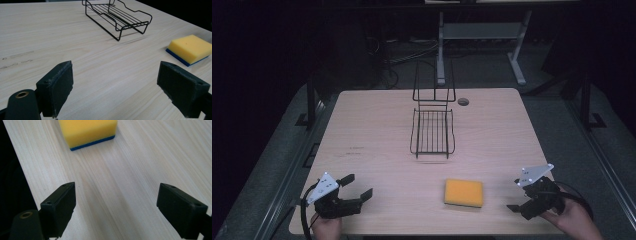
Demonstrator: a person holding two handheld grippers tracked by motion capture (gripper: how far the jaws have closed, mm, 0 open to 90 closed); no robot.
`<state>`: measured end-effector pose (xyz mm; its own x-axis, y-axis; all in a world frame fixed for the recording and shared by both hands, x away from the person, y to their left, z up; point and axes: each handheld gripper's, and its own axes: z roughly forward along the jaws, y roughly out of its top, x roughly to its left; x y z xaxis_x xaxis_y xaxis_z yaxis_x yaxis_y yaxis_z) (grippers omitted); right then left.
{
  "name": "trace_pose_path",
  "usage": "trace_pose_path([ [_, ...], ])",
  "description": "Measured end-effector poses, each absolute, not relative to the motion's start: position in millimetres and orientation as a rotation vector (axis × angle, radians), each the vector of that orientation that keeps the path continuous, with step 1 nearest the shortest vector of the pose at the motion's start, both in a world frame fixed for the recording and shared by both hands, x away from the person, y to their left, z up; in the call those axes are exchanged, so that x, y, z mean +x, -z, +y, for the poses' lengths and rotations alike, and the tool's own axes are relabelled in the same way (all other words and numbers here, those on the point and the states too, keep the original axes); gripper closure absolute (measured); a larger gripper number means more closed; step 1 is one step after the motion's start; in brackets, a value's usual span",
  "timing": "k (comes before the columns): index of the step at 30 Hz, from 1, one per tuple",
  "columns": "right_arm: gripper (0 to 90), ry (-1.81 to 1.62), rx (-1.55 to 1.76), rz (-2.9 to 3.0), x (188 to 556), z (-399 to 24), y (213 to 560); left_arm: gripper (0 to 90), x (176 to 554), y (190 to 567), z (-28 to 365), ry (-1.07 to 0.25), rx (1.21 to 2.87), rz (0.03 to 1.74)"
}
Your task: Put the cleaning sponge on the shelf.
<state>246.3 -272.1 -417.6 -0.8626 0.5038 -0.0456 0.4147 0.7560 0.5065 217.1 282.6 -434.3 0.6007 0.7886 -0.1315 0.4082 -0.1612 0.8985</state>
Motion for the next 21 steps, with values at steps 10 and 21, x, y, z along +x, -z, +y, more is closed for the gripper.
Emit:
trace_pose_path([
  [10,15.4,-0.735,0.710,2.793,248,-267,419,12.8,219,434,281,-0.450,1.791,0.972],
  [21,15.6,-0.714,0.632,2.839,247,-248,414,12.8,215,433,285,-0.463,1.774,0.973],
])
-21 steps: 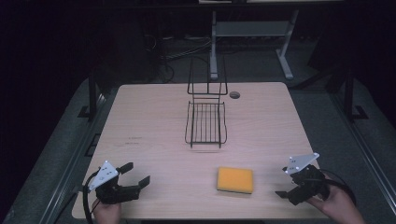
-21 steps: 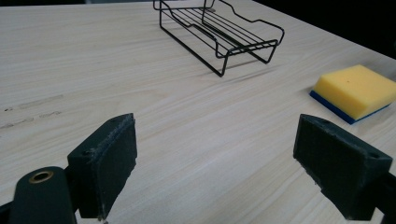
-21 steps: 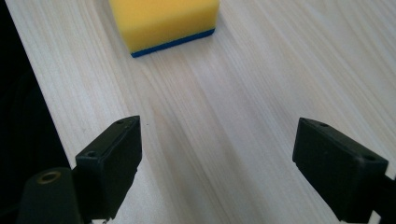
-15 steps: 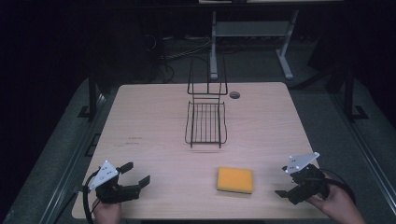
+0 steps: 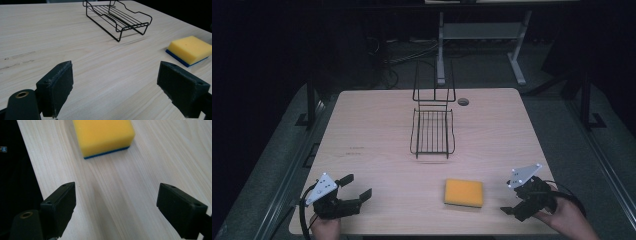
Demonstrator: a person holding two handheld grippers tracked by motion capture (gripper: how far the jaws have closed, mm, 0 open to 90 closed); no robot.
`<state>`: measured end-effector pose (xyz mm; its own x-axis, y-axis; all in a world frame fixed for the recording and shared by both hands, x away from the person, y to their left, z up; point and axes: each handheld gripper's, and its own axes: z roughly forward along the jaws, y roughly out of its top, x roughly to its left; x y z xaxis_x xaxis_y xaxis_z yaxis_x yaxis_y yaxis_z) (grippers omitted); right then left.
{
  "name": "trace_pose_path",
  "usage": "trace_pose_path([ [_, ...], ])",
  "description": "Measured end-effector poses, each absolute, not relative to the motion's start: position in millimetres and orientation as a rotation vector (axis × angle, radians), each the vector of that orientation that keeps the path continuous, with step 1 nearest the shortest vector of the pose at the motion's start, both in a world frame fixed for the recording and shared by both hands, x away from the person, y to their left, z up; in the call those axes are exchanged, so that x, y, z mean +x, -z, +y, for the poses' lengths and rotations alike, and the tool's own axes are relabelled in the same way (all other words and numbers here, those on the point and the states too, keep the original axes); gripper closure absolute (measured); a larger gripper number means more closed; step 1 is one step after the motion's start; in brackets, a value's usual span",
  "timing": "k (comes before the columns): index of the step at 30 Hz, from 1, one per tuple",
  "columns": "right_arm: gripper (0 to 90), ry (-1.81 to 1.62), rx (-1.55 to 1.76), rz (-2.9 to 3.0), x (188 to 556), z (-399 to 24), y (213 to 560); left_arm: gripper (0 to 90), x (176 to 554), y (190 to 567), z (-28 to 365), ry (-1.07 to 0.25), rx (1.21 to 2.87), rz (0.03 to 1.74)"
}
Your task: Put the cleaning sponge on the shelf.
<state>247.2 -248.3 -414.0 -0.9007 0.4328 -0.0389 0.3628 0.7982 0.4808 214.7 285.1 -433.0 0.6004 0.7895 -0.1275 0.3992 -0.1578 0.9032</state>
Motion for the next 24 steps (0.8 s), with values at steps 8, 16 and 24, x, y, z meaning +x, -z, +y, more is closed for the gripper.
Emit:
trace_pose_path([
  [8,15.5,-0.706,0.587,2.874,251,-234,416,12.8,216,434,287,-0.458,1.773,0.977],
  [16,15.5,-0.684,0.545,2.905,255,-222,417,12.8,217,434,287,-0.455,1.774,0.976],
  [24,15.5,-0.663,0.509,2.918,257,-213,414,12.8,217,434,288,-0.454,1.770,0.975],
])
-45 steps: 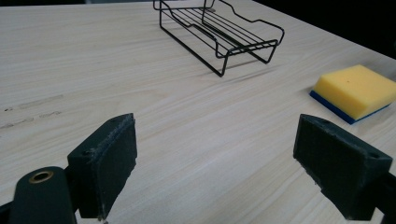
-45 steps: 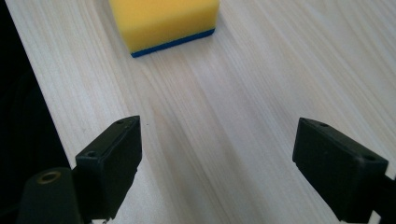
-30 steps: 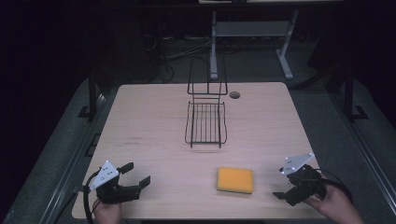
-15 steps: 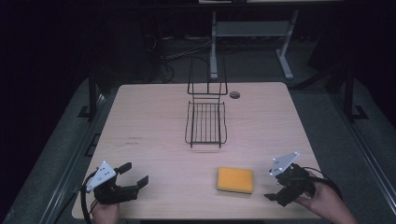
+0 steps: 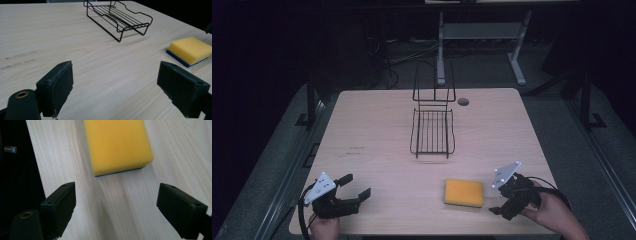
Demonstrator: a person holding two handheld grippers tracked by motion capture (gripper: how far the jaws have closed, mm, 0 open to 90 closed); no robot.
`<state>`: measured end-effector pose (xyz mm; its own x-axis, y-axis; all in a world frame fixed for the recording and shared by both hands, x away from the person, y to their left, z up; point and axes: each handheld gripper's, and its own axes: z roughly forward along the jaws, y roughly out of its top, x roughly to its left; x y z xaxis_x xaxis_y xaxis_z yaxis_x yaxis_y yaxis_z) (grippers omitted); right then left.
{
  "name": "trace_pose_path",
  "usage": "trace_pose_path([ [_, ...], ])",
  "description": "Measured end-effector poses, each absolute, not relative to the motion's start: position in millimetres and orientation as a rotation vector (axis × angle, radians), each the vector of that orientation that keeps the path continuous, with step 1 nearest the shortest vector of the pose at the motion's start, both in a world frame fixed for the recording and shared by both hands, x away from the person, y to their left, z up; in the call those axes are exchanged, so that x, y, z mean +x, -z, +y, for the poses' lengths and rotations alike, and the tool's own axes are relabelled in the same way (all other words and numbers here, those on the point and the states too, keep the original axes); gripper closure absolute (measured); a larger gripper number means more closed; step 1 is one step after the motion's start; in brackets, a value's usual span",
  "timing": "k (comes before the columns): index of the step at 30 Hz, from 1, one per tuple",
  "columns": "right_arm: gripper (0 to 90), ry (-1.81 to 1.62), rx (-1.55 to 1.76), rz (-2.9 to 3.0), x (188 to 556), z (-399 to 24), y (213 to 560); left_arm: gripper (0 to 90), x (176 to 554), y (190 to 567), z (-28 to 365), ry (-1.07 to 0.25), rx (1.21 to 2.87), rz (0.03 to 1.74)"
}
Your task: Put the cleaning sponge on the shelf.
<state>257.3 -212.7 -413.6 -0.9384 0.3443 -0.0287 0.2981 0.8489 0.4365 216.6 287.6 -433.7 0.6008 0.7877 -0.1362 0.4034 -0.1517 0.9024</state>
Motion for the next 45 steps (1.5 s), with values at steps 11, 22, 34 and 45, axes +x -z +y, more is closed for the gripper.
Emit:
trace_pose_path([
  [11,15.5,-0.645,0.457,2.944,261,-199,411,12.8,216,433,287,-0.451,1.770,0.971],
  [22,15.5,-0.635,0.417,2.956,264,-186,408,12.8,217,433,287,-0.450,1.773,0.969],
  [34,15.3,-0.614,0.360,2.979,267,-168,406,12.8,217,433,288,-0.449,1.771,0.970],
  [45,14.8,-0.589,0.323,2.997,274,-155,404,12.8,216,432,288,-0.453,1.771,0.967],
])
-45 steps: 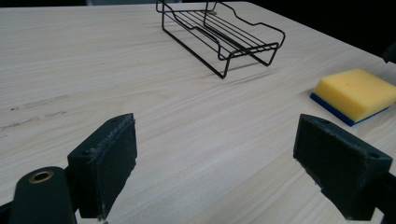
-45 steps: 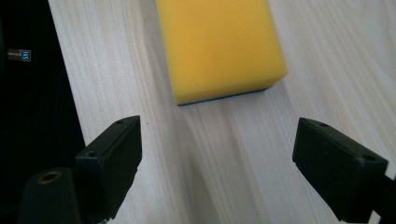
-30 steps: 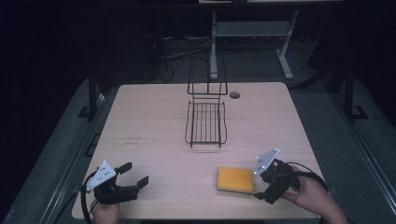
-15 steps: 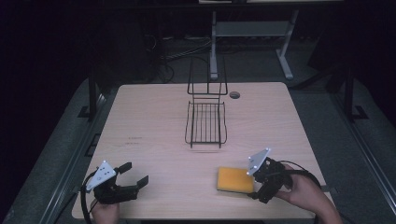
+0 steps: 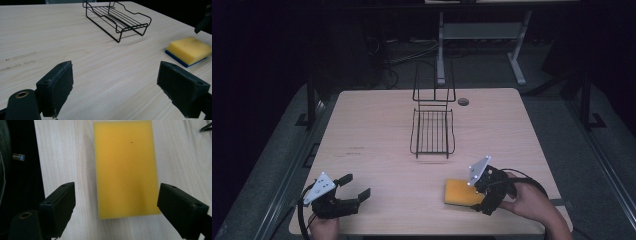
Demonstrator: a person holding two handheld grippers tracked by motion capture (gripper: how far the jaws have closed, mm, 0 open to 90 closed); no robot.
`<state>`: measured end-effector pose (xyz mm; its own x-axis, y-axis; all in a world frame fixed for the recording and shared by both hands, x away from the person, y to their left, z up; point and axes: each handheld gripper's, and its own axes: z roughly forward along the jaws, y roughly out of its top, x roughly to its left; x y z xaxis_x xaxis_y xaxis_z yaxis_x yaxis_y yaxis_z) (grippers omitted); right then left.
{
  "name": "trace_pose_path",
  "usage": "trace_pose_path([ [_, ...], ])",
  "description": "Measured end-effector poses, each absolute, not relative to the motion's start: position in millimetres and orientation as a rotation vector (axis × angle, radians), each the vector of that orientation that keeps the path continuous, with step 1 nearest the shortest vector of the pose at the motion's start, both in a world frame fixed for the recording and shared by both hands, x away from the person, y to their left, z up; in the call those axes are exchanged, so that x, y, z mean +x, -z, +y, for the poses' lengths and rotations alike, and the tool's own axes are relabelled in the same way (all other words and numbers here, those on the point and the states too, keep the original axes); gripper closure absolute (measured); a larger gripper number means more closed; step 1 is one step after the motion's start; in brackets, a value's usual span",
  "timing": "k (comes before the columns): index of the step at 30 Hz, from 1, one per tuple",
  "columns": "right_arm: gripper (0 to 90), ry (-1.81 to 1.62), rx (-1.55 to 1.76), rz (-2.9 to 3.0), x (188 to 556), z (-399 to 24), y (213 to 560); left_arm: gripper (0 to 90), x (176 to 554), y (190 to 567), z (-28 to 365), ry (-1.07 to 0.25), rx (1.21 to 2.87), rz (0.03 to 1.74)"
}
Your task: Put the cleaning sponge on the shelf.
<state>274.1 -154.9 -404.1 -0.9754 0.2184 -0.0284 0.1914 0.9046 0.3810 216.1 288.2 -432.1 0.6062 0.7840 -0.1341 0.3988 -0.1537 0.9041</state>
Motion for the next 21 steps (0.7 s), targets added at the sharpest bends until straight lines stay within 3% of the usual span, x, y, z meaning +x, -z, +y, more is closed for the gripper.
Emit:
trace_pose_path([
  [21,13.8,-0.538,0.276,3.042,293,-131,414,12.8,216,432,289,-0.453,1.764,0.968],
])
